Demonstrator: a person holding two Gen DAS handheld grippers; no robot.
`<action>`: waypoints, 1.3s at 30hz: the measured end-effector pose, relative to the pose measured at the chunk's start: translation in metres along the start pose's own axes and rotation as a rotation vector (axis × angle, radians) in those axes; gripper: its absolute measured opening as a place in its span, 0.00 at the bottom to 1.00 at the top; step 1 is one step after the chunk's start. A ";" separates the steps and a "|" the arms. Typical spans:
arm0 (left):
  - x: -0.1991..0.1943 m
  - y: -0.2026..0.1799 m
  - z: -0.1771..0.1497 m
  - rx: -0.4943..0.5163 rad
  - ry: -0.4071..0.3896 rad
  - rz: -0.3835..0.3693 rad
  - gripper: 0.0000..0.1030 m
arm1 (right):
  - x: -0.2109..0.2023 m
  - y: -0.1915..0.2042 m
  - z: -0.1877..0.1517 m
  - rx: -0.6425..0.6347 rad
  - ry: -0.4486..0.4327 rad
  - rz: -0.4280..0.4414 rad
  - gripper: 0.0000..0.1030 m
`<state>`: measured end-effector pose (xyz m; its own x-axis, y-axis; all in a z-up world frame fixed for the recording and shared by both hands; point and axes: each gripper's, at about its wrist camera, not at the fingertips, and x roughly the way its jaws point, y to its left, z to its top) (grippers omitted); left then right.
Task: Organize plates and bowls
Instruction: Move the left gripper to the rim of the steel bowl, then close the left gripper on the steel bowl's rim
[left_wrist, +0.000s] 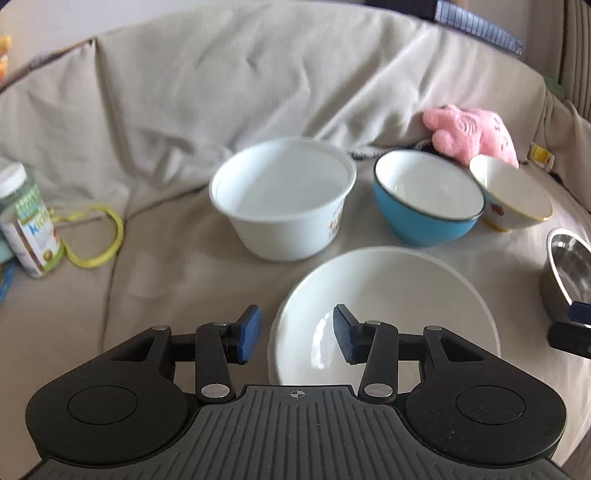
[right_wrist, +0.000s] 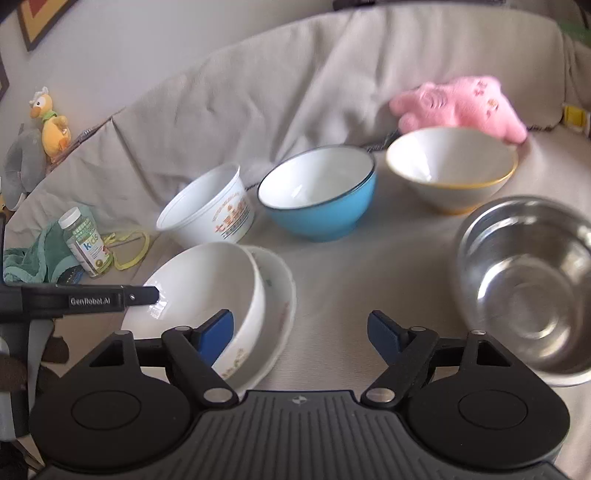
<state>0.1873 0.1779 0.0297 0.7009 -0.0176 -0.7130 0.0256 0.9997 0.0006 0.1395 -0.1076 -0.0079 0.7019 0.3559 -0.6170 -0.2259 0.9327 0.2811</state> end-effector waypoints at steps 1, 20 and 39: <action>-0.008 -0.009 0.004 -0.014 -0.043 -0.011 0.46 | -0.013 -0.012 0.000 -0.010 -0.027 -0.021 0.86; 0.098 -0.249 0.027 -0.042 0.214 -0.316 0.46 | -0.041 -0.159 -0.004 -0.022 -0.102 -0.446 0.97; 0.086 -0.241 0.006 0.063 0.241 -0.357 0.26 | -0.003 -0.166 0.000 0.283 0.043 -0.125 0.48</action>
<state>0.2459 -0.0646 -0.0275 0.4542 -0.3500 -0.8193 0.2848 0.9284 -0.2388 0.1747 -0.2632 -0.0525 0.6821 0.2471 -0.6882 0.0614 0.9185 0.3907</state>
